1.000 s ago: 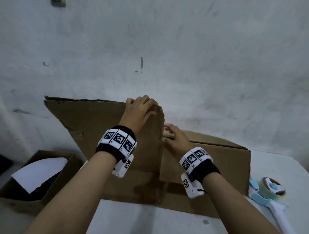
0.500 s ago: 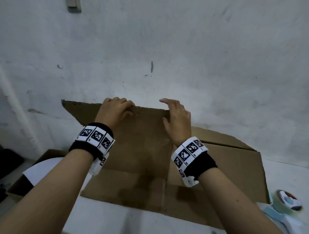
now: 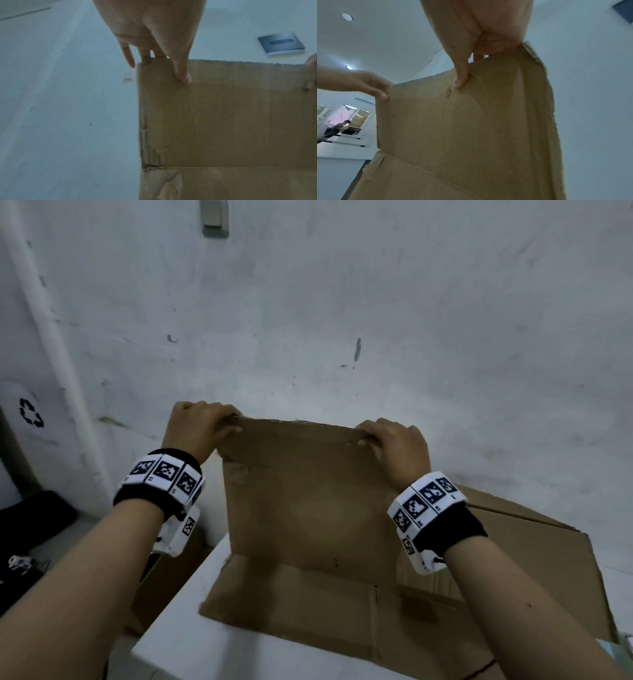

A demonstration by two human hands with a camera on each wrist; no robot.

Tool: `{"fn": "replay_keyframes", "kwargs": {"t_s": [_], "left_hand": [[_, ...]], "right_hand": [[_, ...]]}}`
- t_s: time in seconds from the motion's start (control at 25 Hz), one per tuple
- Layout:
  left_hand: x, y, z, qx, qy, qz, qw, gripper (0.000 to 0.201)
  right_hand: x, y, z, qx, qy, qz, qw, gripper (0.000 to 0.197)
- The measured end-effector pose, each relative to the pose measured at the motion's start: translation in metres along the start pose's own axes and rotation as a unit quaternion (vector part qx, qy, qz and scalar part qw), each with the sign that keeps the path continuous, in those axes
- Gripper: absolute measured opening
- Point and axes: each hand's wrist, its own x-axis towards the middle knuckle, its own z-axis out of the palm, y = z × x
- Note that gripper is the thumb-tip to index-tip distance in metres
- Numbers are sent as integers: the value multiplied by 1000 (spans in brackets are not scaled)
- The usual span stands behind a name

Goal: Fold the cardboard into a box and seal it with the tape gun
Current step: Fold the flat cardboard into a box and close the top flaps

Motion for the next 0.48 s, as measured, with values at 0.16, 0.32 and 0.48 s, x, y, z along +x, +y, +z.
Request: {"fn": "replay_keyframes", "kwargs": {"t_s": [0.16,0.32,0.48], "left_hand": [[5,-36,-1,-199,26,-58,978,11],[9,-45,5,-472,15,-132,871,16],[3,-49,8,-541,-49,-149,826,32]], "right_hand": [[6,7,10,7,54,5,998,20],[9,8,16,24,123,0,992,23],[-8,7,33,-32,214,-46,975,33]]}}
